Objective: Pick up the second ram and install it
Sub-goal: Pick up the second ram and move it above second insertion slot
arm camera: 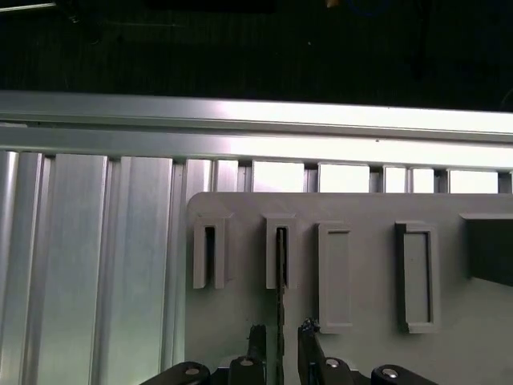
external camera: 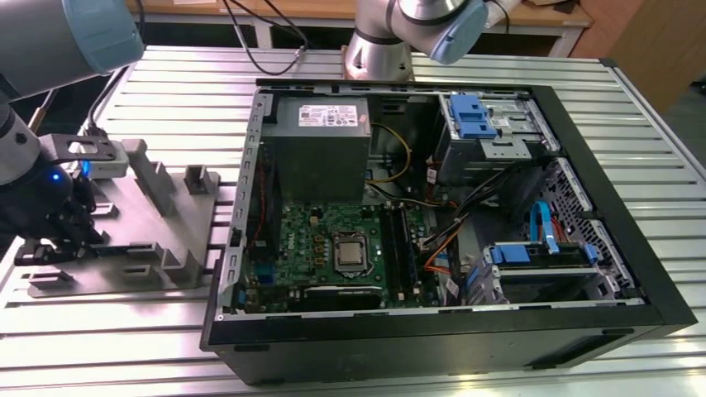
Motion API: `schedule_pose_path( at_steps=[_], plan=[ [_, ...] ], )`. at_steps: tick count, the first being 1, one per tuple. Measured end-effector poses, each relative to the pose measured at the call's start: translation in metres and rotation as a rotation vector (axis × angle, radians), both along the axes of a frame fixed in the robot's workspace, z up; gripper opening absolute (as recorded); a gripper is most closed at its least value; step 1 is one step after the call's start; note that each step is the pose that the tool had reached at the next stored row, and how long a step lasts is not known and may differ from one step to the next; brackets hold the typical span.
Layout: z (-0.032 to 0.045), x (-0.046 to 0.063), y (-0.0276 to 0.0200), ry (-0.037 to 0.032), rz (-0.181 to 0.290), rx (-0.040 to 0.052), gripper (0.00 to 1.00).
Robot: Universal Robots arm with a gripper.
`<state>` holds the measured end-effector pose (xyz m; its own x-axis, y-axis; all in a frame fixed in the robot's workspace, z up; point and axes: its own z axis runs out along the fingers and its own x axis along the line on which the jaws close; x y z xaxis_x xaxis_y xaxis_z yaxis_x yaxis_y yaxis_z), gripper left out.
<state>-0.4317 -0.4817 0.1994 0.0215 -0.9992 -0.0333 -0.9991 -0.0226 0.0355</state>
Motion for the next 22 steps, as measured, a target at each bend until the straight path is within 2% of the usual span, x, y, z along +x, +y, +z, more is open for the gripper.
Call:
schedule_pose_path(
  at_steps=[12, 14, 15, 22],
  plan=[
    [-0.0014, 0.0000, 0.0000, -0.0005, 0.000, 0.0008, 0.30],
    [-0.0014, 0.0000, 0.0000, -0.0004, 0.000, 0.0007, 0.29],
    [-0.0015, 0.0000, 0.0000, -0.0005, 0.000, 0.0008, 0.22],
    [-0.0004, 0.0000, 0.0000, -0.0008, 0.000, 0.0010, 0.22]
  ],
)
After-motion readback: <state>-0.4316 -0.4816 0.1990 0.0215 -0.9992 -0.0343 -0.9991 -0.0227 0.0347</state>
